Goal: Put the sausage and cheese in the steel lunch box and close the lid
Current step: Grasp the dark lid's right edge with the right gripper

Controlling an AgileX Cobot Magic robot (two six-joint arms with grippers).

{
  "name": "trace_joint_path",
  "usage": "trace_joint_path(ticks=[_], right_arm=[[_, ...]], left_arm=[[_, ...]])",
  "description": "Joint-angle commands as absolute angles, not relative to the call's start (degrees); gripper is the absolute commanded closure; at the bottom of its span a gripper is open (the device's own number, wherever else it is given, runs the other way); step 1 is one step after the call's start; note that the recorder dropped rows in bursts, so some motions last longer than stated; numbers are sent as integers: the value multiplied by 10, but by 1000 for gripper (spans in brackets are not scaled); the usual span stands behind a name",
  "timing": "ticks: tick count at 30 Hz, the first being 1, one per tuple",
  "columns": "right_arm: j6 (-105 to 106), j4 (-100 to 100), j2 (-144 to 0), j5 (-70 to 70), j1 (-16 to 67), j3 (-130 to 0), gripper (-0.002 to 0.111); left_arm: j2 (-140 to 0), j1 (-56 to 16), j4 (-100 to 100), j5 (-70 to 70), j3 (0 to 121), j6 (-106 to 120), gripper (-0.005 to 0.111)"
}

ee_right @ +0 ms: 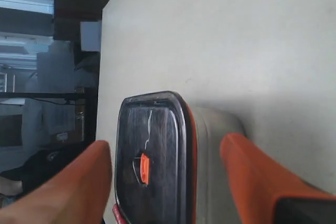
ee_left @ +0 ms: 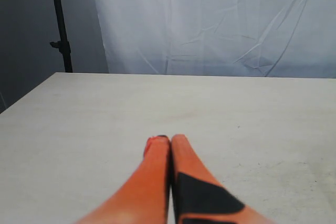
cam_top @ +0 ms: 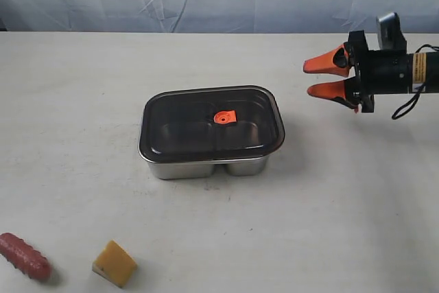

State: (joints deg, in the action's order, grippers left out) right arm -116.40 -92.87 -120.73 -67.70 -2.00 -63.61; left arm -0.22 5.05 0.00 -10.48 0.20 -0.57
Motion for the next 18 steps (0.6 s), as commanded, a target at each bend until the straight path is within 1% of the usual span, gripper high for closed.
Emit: trace_joint_path(ticks=[1, 14, 17, 18], right_arm=[[-1148, -931, -1237, -689, 1, -640, 47], [-1124, -933, -1266, -674, 60, -640, 47], [-1124, -933, -1266, -676, 62, -640, 55], [-1124, -933, -1266, -676, 62, -640, 60]], left_arm=[[0, 51, 0, -103, 0, -9, 107], [0, 51, 0, -103, 0, -9, 107], [0, 51, 0, -103, 0, -9, 107], [0, 51, 0, -103, 0, -9, 107]])
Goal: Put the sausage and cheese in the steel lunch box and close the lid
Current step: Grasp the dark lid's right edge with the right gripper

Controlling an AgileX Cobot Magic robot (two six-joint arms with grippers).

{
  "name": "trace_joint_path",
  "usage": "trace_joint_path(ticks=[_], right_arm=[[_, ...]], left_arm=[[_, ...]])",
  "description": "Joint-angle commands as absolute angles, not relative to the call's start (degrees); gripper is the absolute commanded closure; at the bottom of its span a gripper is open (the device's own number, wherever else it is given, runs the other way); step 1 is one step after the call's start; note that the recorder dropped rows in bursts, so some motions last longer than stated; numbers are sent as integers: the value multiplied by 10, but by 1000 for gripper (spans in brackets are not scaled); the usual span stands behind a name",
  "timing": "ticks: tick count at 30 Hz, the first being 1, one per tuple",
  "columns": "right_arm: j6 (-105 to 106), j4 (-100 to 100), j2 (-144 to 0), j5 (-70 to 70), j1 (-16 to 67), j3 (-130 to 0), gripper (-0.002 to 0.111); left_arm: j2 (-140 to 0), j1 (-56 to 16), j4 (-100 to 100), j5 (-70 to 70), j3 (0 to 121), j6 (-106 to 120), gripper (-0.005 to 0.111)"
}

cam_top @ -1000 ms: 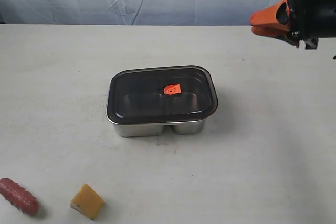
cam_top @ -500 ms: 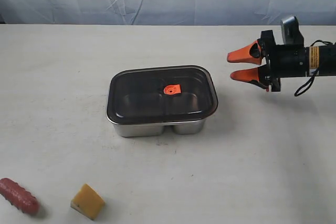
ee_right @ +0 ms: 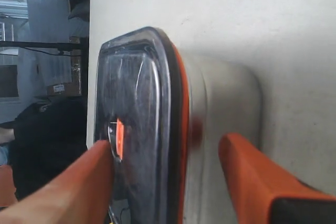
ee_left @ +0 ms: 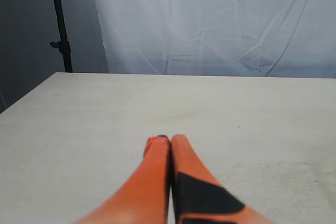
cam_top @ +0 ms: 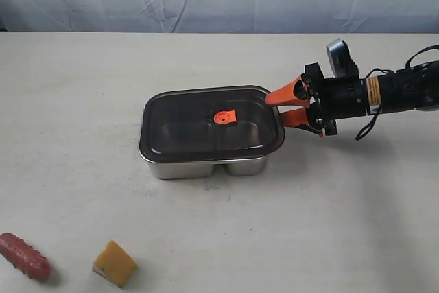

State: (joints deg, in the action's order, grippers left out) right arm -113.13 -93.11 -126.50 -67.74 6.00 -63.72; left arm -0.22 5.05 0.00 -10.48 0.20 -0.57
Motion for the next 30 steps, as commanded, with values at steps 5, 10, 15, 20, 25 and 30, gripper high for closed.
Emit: trace_joint_path(ticks=[5, 10, 15, 20, 25, 30], right_arm=[[-1129, -933, -1266, -683, 62, -640, 71], [-1130, -935, -1266, -700, 62, -640, 71], [-1140, -948, -1266, -700, 62, -640, 71], [-1141, -956, -1266, -700, 62, -640, 71], [-1141, -958, -1266, -700, 62, -640, 72], [-1150, -960, -1266, -700, 60, -640, 103]], left_arm=[[0, 51, 0, -103, 0, -9, 107], [0, 51, 0, -103, 0, -9, 107], [0, 51, 0, -103, 0, -9, 107], [0, 51, 0, -103, 0, -9, 107], [0, 51, 0, -103, 0, -9, 107], [0, 51, 0, -103, 0, -9, 107]])
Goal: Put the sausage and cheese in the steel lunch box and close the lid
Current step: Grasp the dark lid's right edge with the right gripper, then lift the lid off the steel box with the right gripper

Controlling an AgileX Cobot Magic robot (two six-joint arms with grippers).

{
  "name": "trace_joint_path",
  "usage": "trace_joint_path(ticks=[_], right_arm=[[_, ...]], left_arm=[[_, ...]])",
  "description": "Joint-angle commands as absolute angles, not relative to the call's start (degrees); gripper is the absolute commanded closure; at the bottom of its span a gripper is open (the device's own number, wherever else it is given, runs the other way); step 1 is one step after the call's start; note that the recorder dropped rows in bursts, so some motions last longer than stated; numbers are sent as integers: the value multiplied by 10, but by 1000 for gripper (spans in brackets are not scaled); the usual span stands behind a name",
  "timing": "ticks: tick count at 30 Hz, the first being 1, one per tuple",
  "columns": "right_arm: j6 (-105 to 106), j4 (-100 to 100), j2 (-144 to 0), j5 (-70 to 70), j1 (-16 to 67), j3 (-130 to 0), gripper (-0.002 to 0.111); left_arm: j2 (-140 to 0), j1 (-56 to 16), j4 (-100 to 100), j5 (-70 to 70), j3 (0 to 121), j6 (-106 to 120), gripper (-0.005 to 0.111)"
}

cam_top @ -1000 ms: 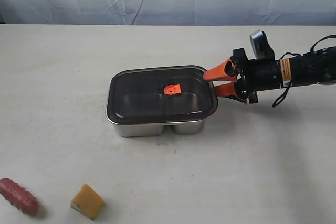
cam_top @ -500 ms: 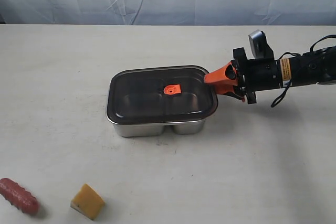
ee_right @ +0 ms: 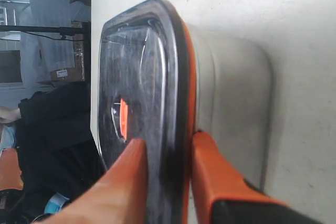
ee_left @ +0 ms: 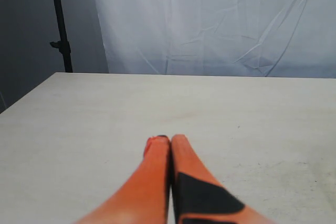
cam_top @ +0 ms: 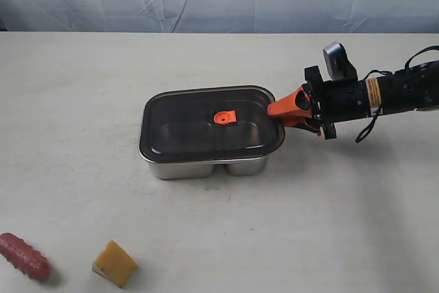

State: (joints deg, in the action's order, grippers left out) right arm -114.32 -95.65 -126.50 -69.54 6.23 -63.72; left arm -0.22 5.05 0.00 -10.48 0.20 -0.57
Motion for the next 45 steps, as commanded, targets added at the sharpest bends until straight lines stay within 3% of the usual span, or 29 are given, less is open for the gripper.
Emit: trace_joint_path(ticks=[1, 18, 31, 45], right_arm=[[-1153, -960, -1266, -700, 60, -640, 109], [-1164, -956, -1229, -700, 41, -640, 108], [-1143, -937, -1088, -700, 40, -646, 109], [-1093, -999, -804, -383, 40, -666, 109]], left_arm=[[0, 51, 0, -103, 0, -9, 107], [0, 51, 0, -102, 0, -9, 107], [0, 51, 0, -102, 0, -9, 107], [0, 51, 0, -102, 0, -9, 107]])
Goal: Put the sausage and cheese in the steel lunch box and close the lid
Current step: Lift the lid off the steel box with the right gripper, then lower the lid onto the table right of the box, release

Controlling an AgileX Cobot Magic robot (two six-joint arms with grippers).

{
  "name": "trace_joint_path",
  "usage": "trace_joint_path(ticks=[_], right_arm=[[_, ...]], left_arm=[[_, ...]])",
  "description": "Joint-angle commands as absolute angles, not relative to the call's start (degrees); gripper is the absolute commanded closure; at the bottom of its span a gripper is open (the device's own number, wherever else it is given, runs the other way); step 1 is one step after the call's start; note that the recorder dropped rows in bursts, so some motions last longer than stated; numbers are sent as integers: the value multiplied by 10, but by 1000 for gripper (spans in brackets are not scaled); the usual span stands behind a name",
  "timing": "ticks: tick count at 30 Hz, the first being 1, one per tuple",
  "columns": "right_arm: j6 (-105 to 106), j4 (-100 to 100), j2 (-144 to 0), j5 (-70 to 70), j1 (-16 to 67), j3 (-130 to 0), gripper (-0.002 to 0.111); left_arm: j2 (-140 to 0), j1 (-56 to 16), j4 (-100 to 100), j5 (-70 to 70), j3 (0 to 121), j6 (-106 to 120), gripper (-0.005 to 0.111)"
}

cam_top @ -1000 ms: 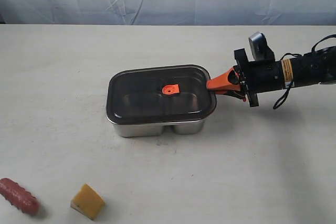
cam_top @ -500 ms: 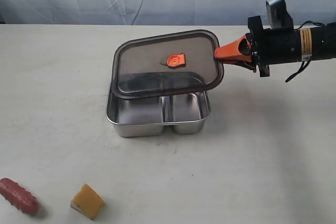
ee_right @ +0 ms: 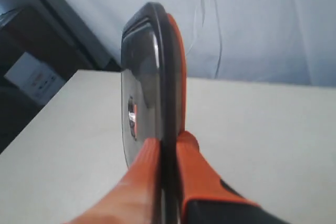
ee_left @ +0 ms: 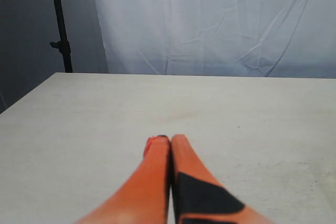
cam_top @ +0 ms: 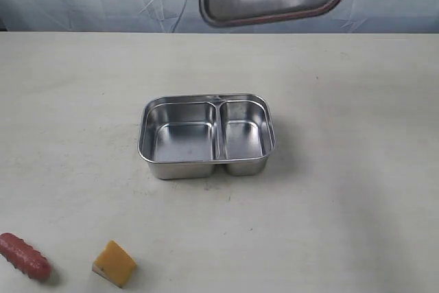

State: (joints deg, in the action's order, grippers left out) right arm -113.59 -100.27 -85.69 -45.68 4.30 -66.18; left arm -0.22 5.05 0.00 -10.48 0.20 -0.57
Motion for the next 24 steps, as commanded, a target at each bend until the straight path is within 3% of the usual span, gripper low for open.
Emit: trace_joint_path(ticks=[1, 14, 24], right_arm=[[-1078, -999, -793, -369, 40, -666, 109], [-669, -999, -740, -52, 40, -511, 109], [-623, -999, -726, 57, 102, -312, 109]], left_arm=[[0, 51, 0, -102, 0, -9, 107], [0, 51, 0, -102, 0, -9, 107], [0, 51, 0, -102, 0, -9, 107]])
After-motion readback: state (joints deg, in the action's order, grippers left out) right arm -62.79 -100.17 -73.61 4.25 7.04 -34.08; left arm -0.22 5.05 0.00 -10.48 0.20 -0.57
